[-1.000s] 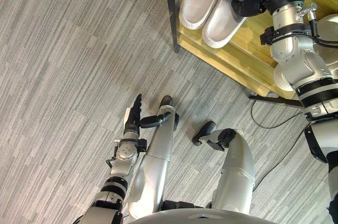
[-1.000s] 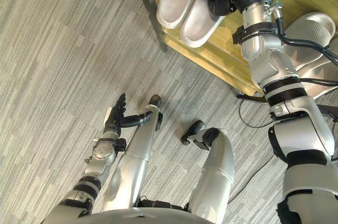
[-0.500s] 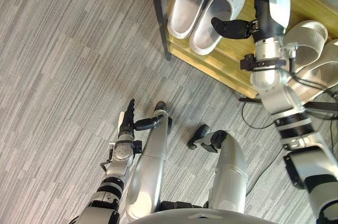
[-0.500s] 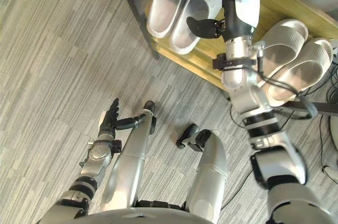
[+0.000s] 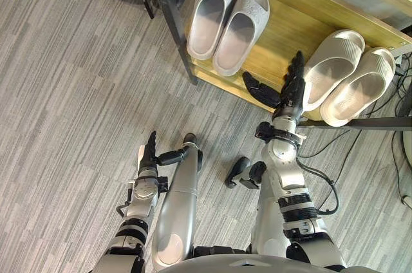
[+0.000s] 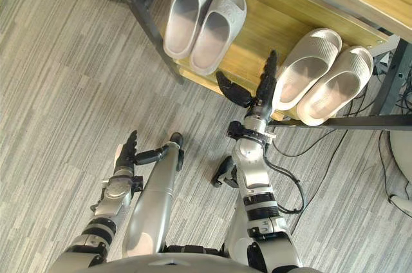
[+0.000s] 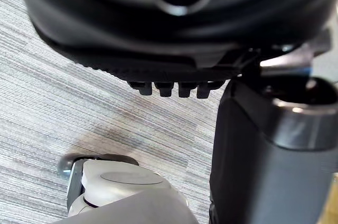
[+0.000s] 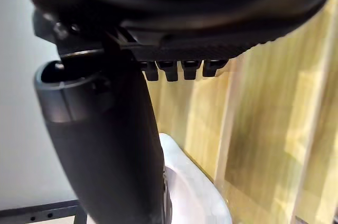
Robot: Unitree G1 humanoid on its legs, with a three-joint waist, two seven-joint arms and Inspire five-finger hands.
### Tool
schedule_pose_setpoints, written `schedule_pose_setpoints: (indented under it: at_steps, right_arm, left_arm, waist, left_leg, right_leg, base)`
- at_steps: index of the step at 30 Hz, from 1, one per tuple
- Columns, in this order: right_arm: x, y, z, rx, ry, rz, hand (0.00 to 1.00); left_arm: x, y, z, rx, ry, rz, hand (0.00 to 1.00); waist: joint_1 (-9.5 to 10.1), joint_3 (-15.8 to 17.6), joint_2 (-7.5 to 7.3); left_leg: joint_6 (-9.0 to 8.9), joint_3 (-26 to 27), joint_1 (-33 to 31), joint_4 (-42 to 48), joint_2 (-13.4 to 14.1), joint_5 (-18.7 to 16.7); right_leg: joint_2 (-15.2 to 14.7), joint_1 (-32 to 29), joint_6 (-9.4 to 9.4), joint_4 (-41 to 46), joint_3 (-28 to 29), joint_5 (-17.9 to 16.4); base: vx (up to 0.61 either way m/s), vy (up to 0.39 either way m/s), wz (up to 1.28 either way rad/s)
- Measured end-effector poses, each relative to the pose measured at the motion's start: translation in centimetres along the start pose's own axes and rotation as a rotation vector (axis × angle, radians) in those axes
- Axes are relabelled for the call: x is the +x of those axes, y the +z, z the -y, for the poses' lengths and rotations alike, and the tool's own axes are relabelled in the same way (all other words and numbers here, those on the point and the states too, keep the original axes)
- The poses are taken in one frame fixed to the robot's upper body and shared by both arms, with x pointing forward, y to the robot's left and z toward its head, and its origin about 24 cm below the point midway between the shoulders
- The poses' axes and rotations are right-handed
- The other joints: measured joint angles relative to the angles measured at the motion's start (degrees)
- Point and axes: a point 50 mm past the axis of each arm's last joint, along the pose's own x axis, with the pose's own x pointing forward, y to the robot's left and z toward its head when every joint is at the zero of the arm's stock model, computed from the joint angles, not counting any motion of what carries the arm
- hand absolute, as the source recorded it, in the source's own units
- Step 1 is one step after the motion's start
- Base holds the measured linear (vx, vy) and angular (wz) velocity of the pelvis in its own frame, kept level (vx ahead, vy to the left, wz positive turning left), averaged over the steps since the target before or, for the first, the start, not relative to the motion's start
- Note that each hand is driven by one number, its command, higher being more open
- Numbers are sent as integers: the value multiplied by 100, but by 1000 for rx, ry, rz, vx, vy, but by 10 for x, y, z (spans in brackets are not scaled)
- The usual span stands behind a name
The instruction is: Organize the slippers on the shoe rack
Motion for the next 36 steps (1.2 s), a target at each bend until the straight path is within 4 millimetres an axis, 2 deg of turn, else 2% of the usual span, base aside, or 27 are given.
schedule_pose_setpoints:
  at_steps: [7,11,18,23,30,36]
  right_arm:
    - [6,-4,-3,162,61,-42,100]
    - [18,-3,-11,149,122,-46,100]
    - [30,2,-35,104,248,-56,100]
    - [39,-2,-23,52,209,-77,100]
    - [51,3,-21,7,206,-80,100]
    - [53,3,-15,-19,210,-89,100]
  left_arm:
    - [0,-3,0,0,12,-14,100]
    - [0,-2,3,-7,7,-11,100]
    - [-1,3,21,-42,-29,-4,100]
    - [-6,-7,31,-46,-74,-36,100]
    - [-8,-11,30,-43,-75,-45,100]
    - [-9,-16,30,-38,-86,-68,100]
  waist:
    - [33,-8,2]
    - [57,-30,17]
    - [186,-116,179]
    - [273,-273,389]
    - [293,-319,451]
    - [289,-387,503]
  left_leg:
    - [-5,36,189,-202,9,21]
    - [-15,22,286,-310,-2,44]
    - [-47,-82,331,-449,-65,114]
    - [-45,-120,378,-503,-90,142]
    - [-114,-194,408,-723,-73,326]
    - [-129,-175,432,-749,-1,350]
  right_leg:
    - [-1,222,-10,-210,-68,48]
    - [-2,318,-9,-294,-109,48]
    - [-34,429,-12,-382,-254,46]
    - [-50,516,-12,-419,-319,45]
    - [-50,516,-76,-441,-430,46]
    - [6,541,-127,-494,-440,76]
  base:
    - [15,31,3]
    - [23,11,3]
    - [24,10,10]
    - [6,18,4]
    - [-8,-19,7]
    - [7,7,-1]
